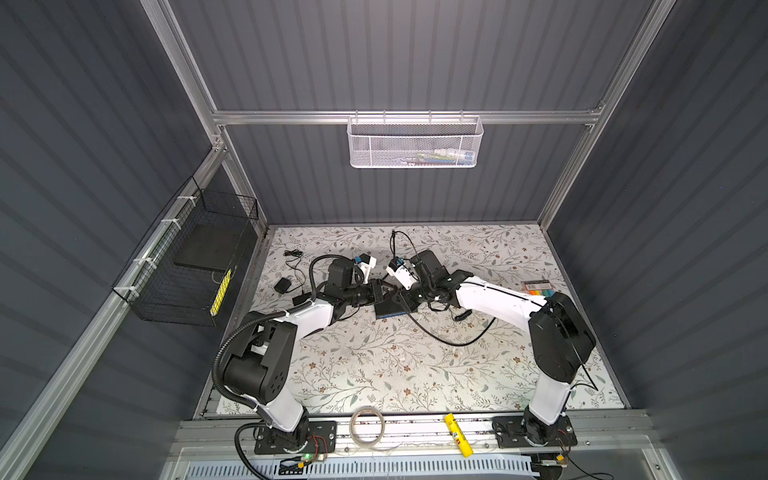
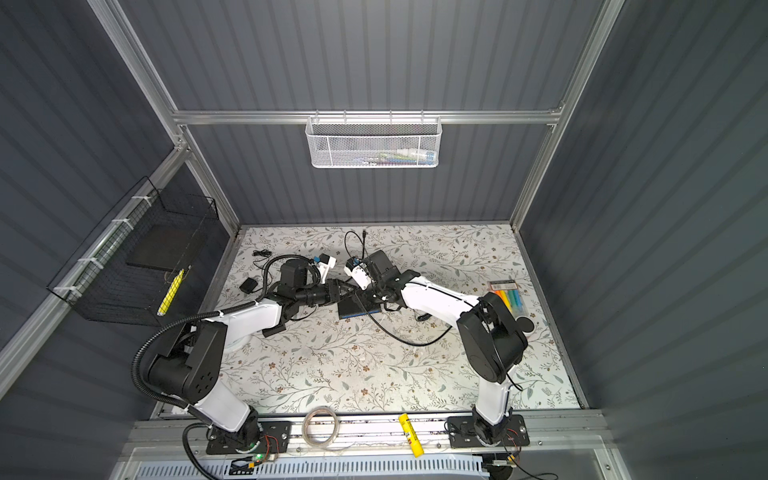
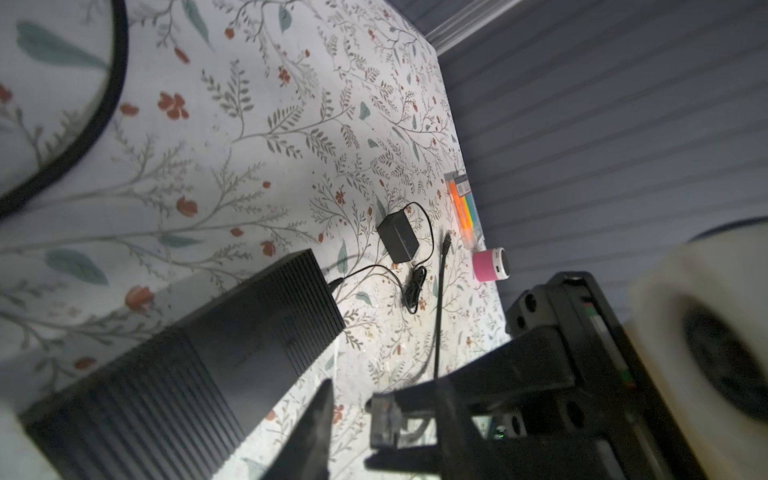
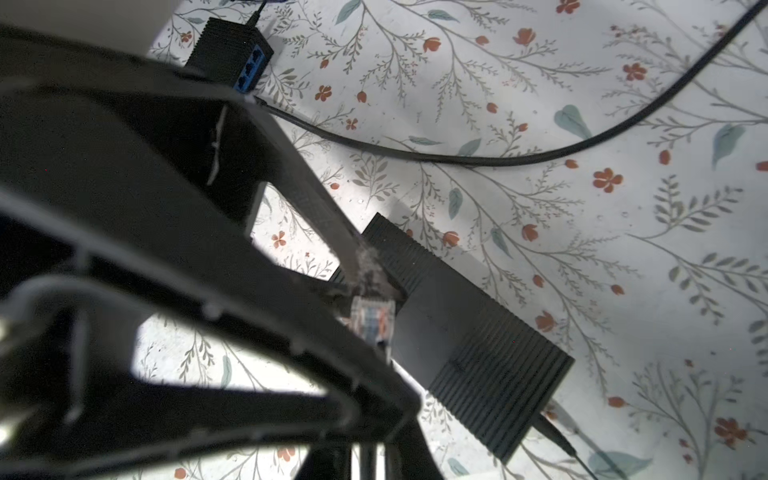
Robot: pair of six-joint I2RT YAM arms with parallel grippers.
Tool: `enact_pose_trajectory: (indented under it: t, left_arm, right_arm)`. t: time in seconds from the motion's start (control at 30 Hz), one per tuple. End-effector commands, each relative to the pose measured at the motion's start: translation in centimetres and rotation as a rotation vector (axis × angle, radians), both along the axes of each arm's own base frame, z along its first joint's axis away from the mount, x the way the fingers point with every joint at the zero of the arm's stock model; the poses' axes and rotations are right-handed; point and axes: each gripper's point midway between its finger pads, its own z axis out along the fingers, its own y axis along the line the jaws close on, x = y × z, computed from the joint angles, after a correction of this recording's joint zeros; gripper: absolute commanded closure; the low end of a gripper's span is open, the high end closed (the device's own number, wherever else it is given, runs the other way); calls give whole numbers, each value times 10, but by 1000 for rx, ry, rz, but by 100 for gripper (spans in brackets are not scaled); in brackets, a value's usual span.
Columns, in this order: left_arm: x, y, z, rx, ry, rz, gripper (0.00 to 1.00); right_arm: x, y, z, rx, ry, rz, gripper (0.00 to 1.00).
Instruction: Insert the plug into the switch port
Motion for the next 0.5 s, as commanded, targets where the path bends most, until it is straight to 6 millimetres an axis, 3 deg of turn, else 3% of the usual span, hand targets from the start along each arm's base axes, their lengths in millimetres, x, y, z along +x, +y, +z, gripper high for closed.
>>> enact_pose_trajectory:
  t: [0.0,0.07,0.17,0.47]
  left_arm:
    - [15,21,16,50,-52,43,50]
    - [29,36,10,80,-40,83,49]
    - [44,42,-4,159,-22,79,49]
    - [69,18,-43,276,0,2,51]
  right_arm:
    - [-5,-13,-3,-17,6,-38,100]
    - [-13,-20,-17,-40,44,-49,100]
    - [-25,-27,-35,-60,109,-60,100]
    - [-45,-31,-62,-110,223,-72,100]
